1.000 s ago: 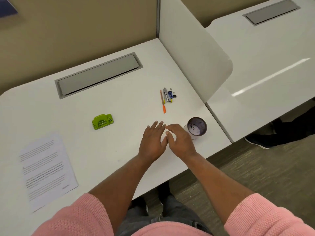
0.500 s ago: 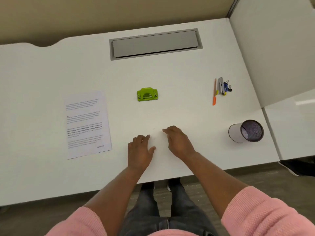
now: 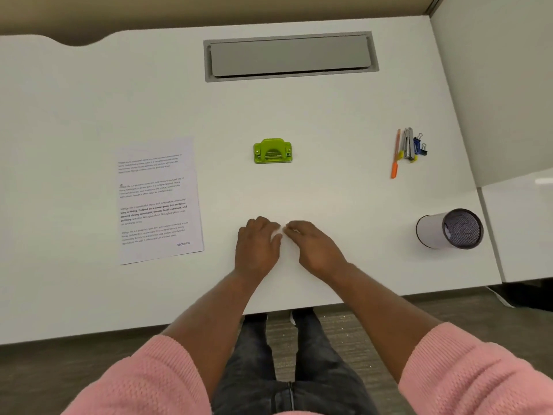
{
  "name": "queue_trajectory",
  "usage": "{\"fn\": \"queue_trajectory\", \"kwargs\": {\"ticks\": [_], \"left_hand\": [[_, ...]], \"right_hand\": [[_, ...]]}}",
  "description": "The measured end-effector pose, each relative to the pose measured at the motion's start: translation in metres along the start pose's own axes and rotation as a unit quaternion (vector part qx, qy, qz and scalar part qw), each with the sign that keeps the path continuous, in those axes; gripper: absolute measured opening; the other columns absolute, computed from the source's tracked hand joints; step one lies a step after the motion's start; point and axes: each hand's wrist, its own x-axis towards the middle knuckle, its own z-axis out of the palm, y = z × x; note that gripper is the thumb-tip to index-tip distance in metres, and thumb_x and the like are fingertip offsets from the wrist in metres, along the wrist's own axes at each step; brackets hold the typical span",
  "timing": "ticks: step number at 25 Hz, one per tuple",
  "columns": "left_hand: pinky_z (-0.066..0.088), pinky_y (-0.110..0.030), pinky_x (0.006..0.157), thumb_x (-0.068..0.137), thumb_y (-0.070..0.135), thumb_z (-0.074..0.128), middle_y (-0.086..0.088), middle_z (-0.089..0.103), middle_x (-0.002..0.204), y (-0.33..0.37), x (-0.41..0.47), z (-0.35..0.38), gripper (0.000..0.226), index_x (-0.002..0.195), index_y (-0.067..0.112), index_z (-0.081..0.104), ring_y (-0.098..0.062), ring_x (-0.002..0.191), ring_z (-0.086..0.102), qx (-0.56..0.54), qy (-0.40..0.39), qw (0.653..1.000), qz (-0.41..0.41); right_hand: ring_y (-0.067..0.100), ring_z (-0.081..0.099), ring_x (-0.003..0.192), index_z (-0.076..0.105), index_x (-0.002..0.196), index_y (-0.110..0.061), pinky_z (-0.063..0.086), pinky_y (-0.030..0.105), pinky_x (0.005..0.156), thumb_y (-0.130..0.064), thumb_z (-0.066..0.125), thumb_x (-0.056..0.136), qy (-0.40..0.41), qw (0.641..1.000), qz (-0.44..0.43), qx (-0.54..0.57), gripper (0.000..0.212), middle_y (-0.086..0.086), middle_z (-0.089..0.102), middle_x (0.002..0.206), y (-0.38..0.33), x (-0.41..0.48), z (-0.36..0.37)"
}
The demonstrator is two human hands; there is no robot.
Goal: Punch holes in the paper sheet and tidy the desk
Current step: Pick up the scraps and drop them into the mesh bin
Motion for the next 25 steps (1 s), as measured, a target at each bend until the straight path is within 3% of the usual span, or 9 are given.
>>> {"fn": "queue_trajectory", "kwargs": {"ticks": [1,3,6,10,16,19,25], "left_hand": [[0.042,-0.039,0.098,0.093,0.031,0.063,-0.004,0.061,0.127,-0.002,0.0,0.0,0.034,0.124,0.017,0.065,-0.029,0.121,0.056,0.021,0.002,1.0,0.012],[0.026,-0.046,0.119,0.098,0.044,0.049,-0.007,0.032,0.159,-0.008,-0.003,0.0,0.059,0.149,0.015,0.04,-0.027,0.149,0.026,0.08,-0.055,0.995,0.033],[0.006,-0.051,0.124,0.1,0.058,0.026,-0.007,-0.005,0.167,-0.013,-0.009,0.006,0.078,0.158,0.011,0.005,-0.023,0.154,-0.009,0.139,-0.138,0.978,0.066],[0.004,-0.053,0.124,0.101,0.057,0.021,-0.009,-0.011,0.166,-0.014,-0.011,0.009,0.078,0.158,0.01,-0.004,-0.025,0.153,-0.012,0.15,-0.16,0.973,0.073],[0.004,-0.048,0.125,0.104,0.048,0.012,-0.004,-0.011,0.167,-0.017,-0.009,0.004,0.066,0.158,0.013,-0.005,-0.018,0.153,-0.014,0.098,-0.158,0.981,0.058],[0.0,-0.042,0.126,0.104,0.046,0.019,-0.005,-0.011,0.167,-0.022,-0.01,-0.001,0.068,0.158,0.011,-0.004,-0.018,0.153,-0.013,0.08,-0.141,0.986,0.044],[-0.002,-0.041,0.125,0.105,0.045,0.024,-0.006,-0.008,0.167,-0.023,-0.009,0.001,0.068,0.158,0.01,-0.001,-0.02,0.153,-0.011,0.077,-0.134,0.987,0.047]], "right_hand": [[0.033,0.047,0.138,0.05,0.144,-0.002,0.045,0.05,0.11,0.002,0.054,0.092,0.023,0.999,0.02,-0.023,0.052,0.017,0.05,0.149,0.004,-0.011,0.002],[0.028,0.025,0.152,0.03,0.156,-0.005,0.024,0.051,0.123,-0.027,0.047,0.103,0.028,0.993,0.071,-0.095,0.059,0.012,0.027,0.164,0.013,-0.032,0.008],[0.025,-0.006,0.157,0.002,0.16,-0.007,0.0,0.053,0.126,-0.06,0.027,0.102,-0.022,0.979,0.119,-0.167,0.082,0.011,-0.005,0.17,0.017,-0.053,0.022],[0.027,-0.008,0.156,0.0,0.159,-0.004,0.001,0.057,0.124,-0.067,0.021,0.1,-0.04,0.979,0.099,-0.172,0.089,0.014,-0.008,0.169,0.009,-0.039,0.038],[0.026,-0.007,0.156,0.004,0.16,-0.004,0.011,0.06,0.123,-0.046,0.025,0.099,-0.039,0.987,0.055,-0.147,0.077,0.014,-0.004,0.169,-0.012,0.011,0.04],[0.026,-0.006,0.157,0.001,0.16,-0.005,0.002,0.057,0.125,-0.057,0.022,0.102,-0.017,0.988,0.058,-0.139,0.08,0.013,-0.006,0.169,0.0,0.003,0.036],[0.027,-0.002,0.157,0.006,0.161,-0.027,0.011,0.065,0.12,-0.067,0.028,0.1,-0.071,0.979,-0.081,-0.17,0.076,0.002,-0.002,0.17,0.018,-0.037,0.043]]}}
